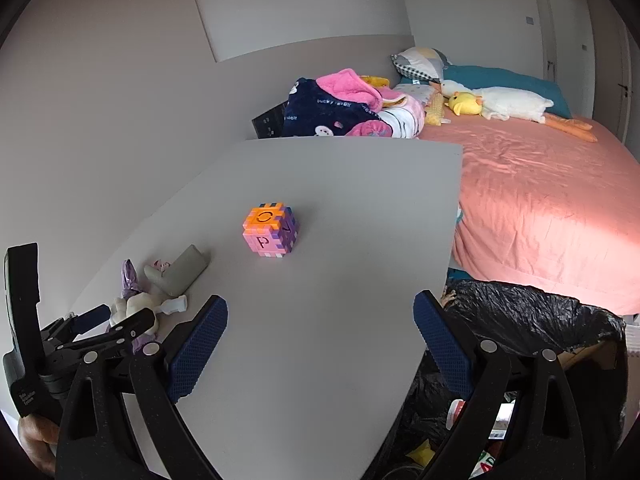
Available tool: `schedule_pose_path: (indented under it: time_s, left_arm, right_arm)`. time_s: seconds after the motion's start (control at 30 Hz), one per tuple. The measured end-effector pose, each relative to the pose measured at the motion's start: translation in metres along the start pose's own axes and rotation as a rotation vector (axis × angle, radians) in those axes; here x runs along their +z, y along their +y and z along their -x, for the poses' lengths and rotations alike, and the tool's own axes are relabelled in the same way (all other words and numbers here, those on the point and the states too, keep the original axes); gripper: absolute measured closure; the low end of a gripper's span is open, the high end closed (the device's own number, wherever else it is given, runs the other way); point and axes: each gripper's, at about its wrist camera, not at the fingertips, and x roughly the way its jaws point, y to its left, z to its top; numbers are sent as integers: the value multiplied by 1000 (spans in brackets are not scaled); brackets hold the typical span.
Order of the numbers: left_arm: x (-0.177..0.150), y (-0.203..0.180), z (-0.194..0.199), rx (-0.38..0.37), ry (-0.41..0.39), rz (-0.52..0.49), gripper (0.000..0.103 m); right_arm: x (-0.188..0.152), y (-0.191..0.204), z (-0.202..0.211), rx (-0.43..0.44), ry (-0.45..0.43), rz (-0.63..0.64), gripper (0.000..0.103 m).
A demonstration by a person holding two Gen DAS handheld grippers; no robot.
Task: Collect trash
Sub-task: 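Grasp the white foam in purple bag with the left gripper while the right grasps the orange toy cube, then carry the foam bundle and orange toy cube over the black trash bag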
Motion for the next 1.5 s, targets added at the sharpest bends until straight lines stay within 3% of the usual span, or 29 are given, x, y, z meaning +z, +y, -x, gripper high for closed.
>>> schedule_pose_path:
  time_s: [0.3, 0.5, 0.57, 0.83, 1.1, 1.2, 1.33, 1.4, 1.5]
  left_arm:
    - [4, 8, -10, 6, 13, -14, 29]
    - [5, 17, -8, -1, -17, -9, 56]
    - [6, 22, -4, -10, -35, 9, 61]
    - [16, 41, 20, -26, -111, 78, 63]
    - [19, 46, 23, -34, -115, 93, 63]
    - [20, 46, 19, -32, -108, 93, 63]
    - [22, 47, 18, -33, -104, 96, 63]
    - [23, 47, 18, -37, -103, 98, 63]
    - [23, 48, 18, -42, -103, 103, 63]
  right_arm:
    - [14, 18, -34, 15, 28, 18, 9]
    - [19, 28, -54, 22, 51, 35, 9]
    - [21, 31, -59, 21, 52, 41, 9]
    - [34, 42, -83, 18, 58, 46, 9]
    - [40, 46, -105, -14, 62, 36, 10]
    - [43, 47, -113, -28, 66, 41, 17]
    - [47, 48, -127, -30, 96, 37, 37]
    - [49, 48, -129, -37, 96, 36, 41]
    - [48, 50, -129, -29, 94, 58, 55]
